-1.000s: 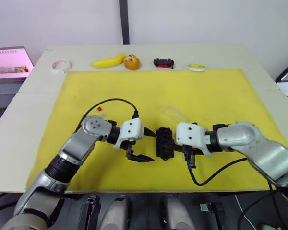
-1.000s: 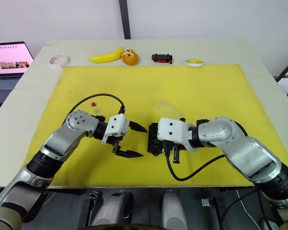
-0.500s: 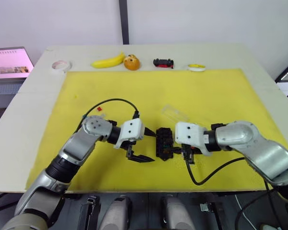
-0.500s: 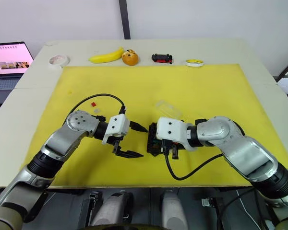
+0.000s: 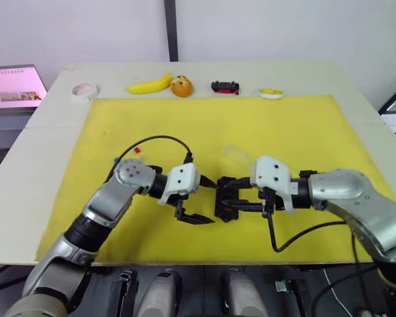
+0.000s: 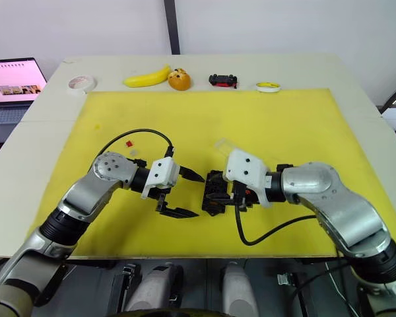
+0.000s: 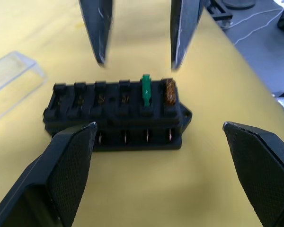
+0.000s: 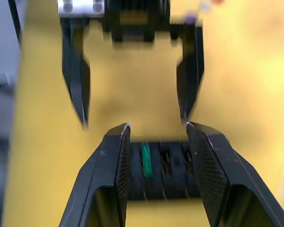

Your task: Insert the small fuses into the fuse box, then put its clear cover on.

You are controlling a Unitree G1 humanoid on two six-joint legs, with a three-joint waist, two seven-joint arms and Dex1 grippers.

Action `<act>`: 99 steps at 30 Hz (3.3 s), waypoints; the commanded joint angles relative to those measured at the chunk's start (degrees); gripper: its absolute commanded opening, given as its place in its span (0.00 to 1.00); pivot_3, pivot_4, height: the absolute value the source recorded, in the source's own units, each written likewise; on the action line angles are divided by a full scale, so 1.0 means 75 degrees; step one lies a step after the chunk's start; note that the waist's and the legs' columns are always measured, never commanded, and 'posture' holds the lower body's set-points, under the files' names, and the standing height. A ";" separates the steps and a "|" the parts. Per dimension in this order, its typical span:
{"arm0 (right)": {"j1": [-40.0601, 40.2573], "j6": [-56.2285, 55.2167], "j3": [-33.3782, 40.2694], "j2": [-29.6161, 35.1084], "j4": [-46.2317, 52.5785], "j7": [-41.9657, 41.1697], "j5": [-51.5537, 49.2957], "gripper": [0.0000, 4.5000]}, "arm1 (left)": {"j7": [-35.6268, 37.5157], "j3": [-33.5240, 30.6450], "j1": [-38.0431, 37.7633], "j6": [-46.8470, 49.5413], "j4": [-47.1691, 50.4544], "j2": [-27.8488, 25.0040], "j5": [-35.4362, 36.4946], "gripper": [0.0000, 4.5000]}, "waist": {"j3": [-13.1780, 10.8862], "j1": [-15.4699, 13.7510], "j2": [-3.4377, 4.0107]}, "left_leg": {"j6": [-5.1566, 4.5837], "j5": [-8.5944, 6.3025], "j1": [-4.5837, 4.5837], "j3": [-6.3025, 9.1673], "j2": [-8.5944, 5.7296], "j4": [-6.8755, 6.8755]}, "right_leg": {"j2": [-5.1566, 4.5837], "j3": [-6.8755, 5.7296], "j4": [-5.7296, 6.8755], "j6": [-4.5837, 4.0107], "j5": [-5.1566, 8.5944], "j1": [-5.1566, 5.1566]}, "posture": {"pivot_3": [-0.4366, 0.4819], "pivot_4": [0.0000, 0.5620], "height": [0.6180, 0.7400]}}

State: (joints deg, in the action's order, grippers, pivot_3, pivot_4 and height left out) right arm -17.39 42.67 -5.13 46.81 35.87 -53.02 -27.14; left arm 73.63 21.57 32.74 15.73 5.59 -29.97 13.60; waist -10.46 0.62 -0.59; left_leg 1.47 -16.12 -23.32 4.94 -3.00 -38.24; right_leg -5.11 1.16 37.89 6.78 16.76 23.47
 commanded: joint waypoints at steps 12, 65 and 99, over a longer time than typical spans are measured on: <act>0.1036 -0.1550 0.0048 -0.0656 -0.0871 0.0240 0.0428 0.01 | 0.0086 -0.0145 0.0153 -0.0306 -0.0085 0.0057 0.0088 1.00 | 0.0001 0.0009 0.0002 | 0.0004 0.0002 0.0013 -0.0002 -0.0001 -0.0003 | 0.0005 0.0007 0.0016 0.0000 0.0000 -0.0002 | 0.48 0.27 1.00; 0.2280 -0.0271 0.4573 0.0966 -0.0928 0.0276 -0.1554 0.99 | -0.4065 -0.8437 -0.5014 0.6145 -0.0036 -0.2147 0.6151 1.00 | 0.0017 0.0003 0.0018 | -0.0014 -0.0013 0.0126 -0.0015 0.0020 0.0031 | -0.0025 0.0016 -0.0043 -0.0005 0.0003 -0.0124 | 0.48 0.27 1.00; -0.0464 0.0415 0.0656 -0.0783 0.0585 0.1978 -0.2080 0.99 | -0.2254 -0.5112 0.2245 0.6447 -0.8976 -0.2098 0.2732 1.00 | 0.0021 0.0002 -0.0018 | 0.0013 0.0007 0.0029 -0.0015 -0.0015 0.0011 | -0.0012 0.0011 0.0043 0.0000 0.0000 0.0016 | 0.48 0.27 1.00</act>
State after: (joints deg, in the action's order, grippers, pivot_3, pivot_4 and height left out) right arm -20.51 46.79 -1.48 40.51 38.05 -38.16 -42.70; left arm 57.44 -16.55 49.18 66.10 -60.56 -45.85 36.03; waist -10.30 0.64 -0.73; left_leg 1.57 -16.07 -23.10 4.83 -3.11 -38.16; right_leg -5.20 1.24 38.22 6.78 16.77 23.58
